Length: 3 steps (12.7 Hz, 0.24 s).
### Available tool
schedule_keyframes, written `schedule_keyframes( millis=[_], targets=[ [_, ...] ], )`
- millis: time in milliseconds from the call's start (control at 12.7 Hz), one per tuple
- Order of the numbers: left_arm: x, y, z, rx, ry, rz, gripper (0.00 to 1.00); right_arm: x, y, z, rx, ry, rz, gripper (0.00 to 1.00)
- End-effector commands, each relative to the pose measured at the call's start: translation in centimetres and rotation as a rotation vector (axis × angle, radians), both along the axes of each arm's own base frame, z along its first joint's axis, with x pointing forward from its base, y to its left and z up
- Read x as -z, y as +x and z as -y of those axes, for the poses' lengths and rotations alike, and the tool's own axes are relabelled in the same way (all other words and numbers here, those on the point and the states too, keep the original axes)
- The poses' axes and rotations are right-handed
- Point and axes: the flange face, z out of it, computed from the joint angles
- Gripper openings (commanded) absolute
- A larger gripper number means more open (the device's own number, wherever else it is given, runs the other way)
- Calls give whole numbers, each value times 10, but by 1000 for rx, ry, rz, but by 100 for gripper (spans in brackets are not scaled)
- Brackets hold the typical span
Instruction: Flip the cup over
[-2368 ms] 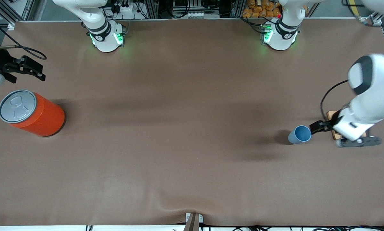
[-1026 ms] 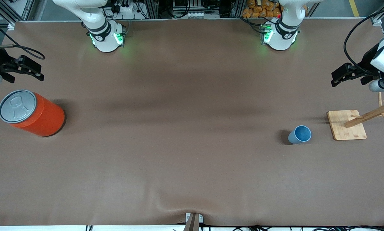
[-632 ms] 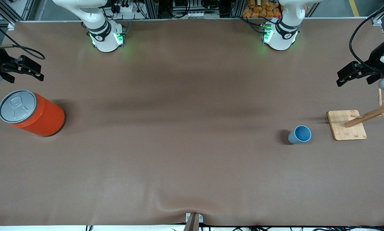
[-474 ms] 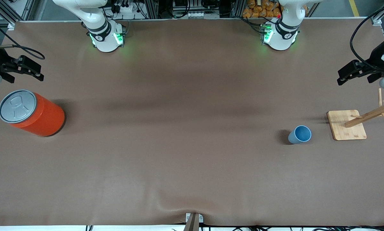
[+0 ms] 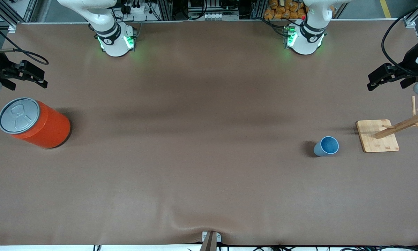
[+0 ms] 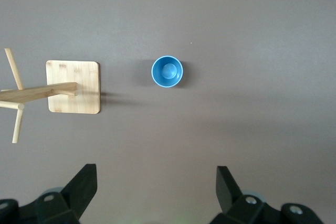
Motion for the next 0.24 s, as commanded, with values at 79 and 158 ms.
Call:
schedule_keyframes(
  millis=[79,158],
  targets=[
    [-7,-5,0,-5,7,-7,100,-2,2,11,11,5,-5,100],
    [-7,-6,0,-5,7,-10,100,-2,2,10,9,5,-5,100]
  ],
)
